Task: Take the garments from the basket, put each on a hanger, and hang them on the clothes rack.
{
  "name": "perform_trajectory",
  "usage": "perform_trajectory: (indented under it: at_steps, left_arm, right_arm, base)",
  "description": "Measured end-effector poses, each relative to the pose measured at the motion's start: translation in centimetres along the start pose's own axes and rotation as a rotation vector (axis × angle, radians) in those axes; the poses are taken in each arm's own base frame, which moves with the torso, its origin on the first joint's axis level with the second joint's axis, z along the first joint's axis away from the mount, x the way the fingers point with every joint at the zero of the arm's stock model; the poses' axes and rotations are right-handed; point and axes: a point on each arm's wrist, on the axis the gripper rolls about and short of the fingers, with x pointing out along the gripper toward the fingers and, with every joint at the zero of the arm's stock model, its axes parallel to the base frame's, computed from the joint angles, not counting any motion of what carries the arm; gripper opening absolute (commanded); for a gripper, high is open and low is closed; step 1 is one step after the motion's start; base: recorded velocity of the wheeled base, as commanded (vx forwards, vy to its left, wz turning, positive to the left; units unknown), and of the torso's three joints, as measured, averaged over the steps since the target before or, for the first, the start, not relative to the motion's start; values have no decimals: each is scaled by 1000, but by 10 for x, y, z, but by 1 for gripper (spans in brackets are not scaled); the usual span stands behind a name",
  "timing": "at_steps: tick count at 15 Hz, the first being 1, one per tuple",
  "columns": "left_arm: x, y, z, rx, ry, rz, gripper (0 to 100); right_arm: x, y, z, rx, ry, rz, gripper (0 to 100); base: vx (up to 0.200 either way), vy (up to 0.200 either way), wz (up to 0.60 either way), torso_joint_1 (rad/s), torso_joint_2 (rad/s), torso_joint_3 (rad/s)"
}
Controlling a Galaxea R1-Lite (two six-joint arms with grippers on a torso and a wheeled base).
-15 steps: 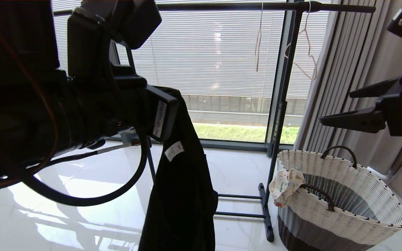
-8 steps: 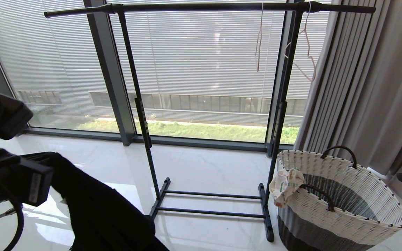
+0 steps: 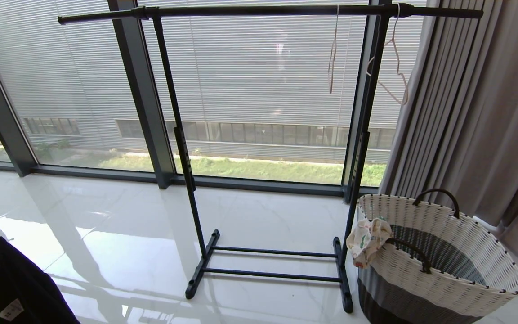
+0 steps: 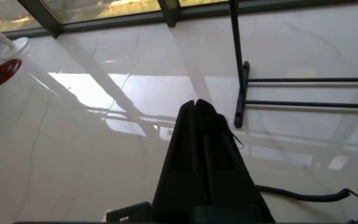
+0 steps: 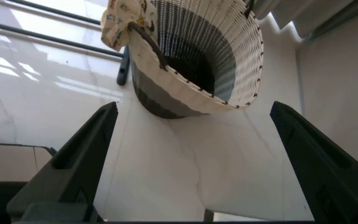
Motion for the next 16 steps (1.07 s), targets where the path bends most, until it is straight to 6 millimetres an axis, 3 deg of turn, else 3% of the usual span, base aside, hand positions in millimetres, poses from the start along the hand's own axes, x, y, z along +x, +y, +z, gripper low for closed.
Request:
perform_trajectory:
  at_steps: [3,16]
  left_arm:
    - [-3,1,1,-6,-16,5,0]
    - [-4,2,4,-21,-62,11,0]
  right_arm:
    - [-2,-1,3,8,-38,-1,100]
    - [2,-1,13,53,-119,-4,100]
  base:
    - [0,0,0,54,-238,-266]
    - [0,0,0,189,-488,-284]
